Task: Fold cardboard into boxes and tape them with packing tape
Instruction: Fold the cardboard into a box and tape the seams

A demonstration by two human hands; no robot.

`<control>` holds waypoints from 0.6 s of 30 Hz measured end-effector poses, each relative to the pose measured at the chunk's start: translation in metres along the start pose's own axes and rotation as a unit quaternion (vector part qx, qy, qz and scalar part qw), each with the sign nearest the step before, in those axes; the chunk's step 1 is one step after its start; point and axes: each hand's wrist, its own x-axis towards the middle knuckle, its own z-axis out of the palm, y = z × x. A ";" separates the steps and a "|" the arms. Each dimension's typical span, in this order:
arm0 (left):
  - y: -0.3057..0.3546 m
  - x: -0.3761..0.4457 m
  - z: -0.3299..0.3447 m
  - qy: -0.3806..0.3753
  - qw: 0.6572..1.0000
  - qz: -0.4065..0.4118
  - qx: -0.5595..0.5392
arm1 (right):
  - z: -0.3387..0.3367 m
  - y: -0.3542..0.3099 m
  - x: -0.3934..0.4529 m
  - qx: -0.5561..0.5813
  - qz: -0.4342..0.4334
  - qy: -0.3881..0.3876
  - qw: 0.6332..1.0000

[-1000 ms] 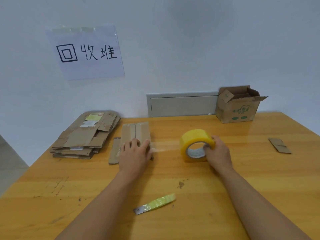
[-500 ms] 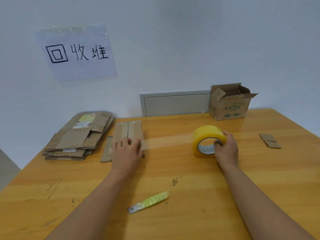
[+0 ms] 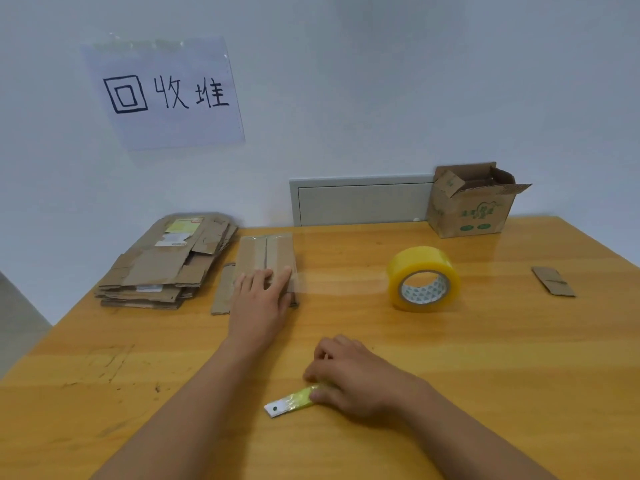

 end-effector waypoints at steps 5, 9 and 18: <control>-0.001 -0.001 -0.002 -0.019 0.999 -0.013 -0.030 | -0.015 0.012 0.006 0.032 0.055 -0.057 0.996; -0.003 -0.001 -0.001 -0.019 0.999 -0.014 -0.043 | -0.045 0.035 0.007 0.262 0.077 0.094 0.958; 0.002 0.000 0.010 0.029 0.997 -0.034 -0.060 | -0.058 0.032 0.086 0.639 0.090 0.339 0.684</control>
